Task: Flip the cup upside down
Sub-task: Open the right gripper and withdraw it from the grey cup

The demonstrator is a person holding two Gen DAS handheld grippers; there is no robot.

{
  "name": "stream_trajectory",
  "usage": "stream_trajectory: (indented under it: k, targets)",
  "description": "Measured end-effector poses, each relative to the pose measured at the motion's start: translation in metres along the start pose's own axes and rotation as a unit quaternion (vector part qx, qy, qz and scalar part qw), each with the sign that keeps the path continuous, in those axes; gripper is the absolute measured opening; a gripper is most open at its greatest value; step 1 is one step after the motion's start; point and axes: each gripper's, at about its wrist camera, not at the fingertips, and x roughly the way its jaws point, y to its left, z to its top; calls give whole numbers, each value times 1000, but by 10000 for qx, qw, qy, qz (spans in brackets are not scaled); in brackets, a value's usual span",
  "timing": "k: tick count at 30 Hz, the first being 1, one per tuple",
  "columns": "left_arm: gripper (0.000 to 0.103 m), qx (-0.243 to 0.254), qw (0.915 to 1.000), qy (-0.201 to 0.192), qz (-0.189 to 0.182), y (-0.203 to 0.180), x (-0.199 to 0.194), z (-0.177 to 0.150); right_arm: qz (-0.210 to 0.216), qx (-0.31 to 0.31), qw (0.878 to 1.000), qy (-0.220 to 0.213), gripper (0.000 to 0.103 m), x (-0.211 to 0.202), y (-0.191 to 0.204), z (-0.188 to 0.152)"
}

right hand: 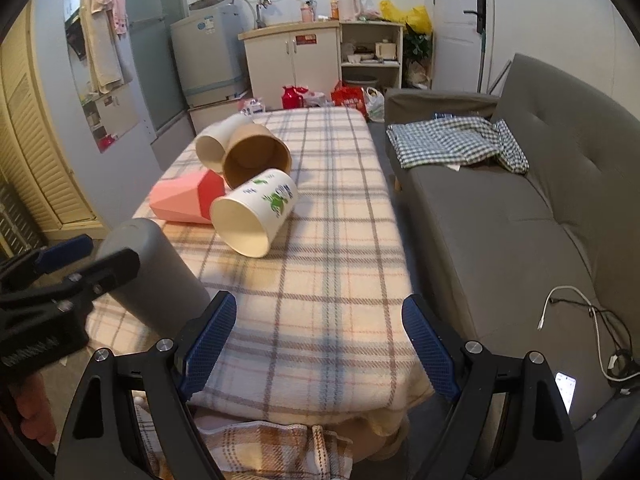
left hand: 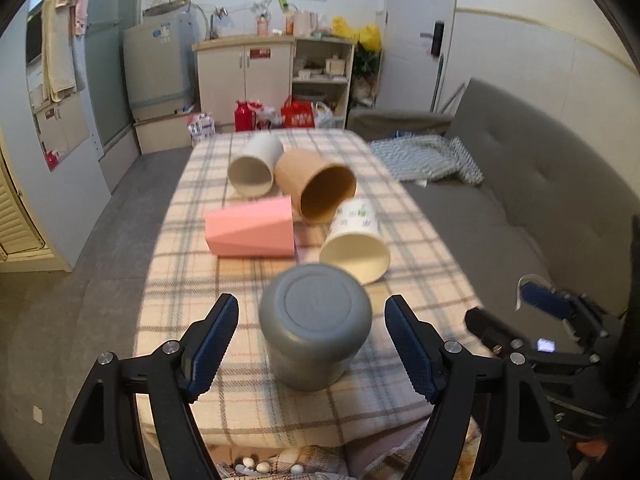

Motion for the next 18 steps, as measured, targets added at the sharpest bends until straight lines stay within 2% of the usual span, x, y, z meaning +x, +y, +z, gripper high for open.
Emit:
stream_trajectory:
  k: [5,8,15,18]
  targets:
    - [79,0,9988,-470,155,9,-29,5,59,-76,9999,-143,85,-14,9,1]
    - [79,-60,9977,-619,260,17,-40,2,86,-135,9996,-228,85,-23,15,1]
    - [79,-91,9965,-686,474,31,-43,-24,306,-142,9985,-426,85,-36,26,-7]
    - [79,-210,9965,-634,504,37,-40,-37,381,-239,9983,-383,85,-34,33,-12]
